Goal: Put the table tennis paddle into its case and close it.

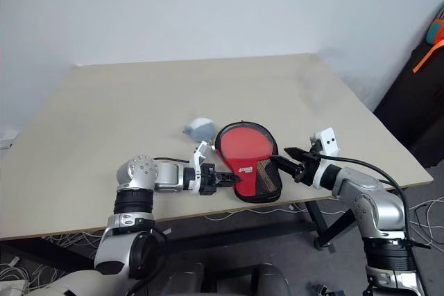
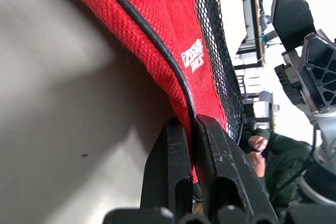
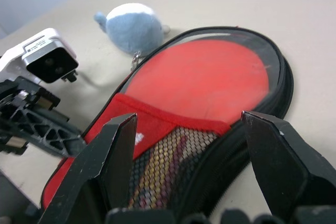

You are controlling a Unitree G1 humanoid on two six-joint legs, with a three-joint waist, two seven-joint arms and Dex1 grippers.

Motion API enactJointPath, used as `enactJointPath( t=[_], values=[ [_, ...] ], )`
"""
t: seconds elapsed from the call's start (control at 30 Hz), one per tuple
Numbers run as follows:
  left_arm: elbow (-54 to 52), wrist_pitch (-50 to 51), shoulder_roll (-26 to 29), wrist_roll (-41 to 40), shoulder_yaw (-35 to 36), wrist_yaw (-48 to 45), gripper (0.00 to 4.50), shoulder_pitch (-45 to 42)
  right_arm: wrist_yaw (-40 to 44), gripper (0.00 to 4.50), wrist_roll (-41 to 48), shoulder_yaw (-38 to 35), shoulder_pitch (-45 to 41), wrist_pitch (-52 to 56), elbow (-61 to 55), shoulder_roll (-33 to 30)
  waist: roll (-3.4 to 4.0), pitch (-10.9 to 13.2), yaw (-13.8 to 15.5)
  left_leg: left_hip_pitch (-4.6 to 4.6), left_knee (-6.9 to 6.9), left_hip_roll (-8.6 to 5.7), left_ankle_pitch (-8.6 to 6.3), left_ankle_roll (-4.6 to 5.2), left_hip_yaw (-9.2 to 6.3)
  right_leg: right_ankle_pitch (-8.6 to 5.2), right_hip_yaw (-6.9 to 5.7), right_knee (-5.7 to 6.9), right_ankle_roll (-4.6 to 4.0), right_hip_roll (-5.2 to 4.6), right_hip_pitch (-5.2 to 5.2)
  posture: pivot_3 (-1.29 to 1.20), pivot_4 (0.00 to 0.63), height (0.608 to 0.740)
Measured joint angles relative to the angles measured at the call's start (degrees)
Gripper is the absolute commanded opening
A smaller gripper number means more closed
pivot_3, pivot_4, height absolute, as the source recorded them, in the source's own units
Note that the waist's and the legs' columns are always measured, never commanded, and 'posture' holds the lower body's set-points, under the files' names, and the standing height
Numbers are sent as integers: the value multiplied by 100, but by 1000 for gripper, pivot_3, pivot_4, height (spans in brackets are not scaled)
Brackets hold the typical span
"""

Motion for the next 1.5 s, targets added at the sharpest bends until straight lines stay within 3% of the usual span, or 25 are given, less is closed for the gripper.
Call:
enactJointPath(
  t=[0.23,0.57,0.73,0.93,1.2,1.33,1.47,1.5],
  values=[
    [-285,138,188,-933,-130,214,152,302,-141,3436,-70,7,39,-187,7,162,0,0,-3,0,0,1,0,-1,-2,0,0,1,0,-2,1,0,0,724],
    [-647,140,1393,-3455,-1384,1309,152,901,-234,3436,-118,10,117,-284,25,191,1,-1,1,1,-1,0,0,-2,-2,0,1,1,-1,-2,1,0,0,724],
    [-624,135,1404,-4288,-1883,1810,152,918,-285,3436,-118,9,4,-316,108,211,1,-1,26,1,0,-3,0,-2,-2,0,2,1,-1,-3,3,0,0,724],
    [-439,141,1449,-4826,-2352,2184,152,710,-380,3436,-118,-3,-59,-340,119,223,2,-1,16,2,-1,-2,1,-4,-1,0,2,1,-1,1,3,0,0,724],
    [-598,100,1211,-4854,-2093,2589,152,756,-439,3436,-181,-12,110,-400,94,218,2,-1,20,1,-1,-2,1,-4,0,0,2,0,-1,0,3,0,0,724],
    [-941,69,1194,-4700,-1947,2683,1078,837,-458,3436,-224,-12,164,-430,91,194,3,-1,9,2,-1,-1,1,-5,0,0,2,1,-1,1,3,0,0,724],
    [-1037,137,1301,-4725,-1860,2629,2457,945,-444,3436,-221,-13,153,-433,91,188,3,-1,9,2,-2,-2,1,-5,-1,0,1,1,-1,1,3,0,0,724],
    [-1028,138,1384,-4757,-1867,2590,2457,944,-438,3436,-220,-13,147,-431,92,185,3,-1,8,2,-2,-1,1,-5,-1,0,1,1,-1,1,3,0,0,724]
  ],
)
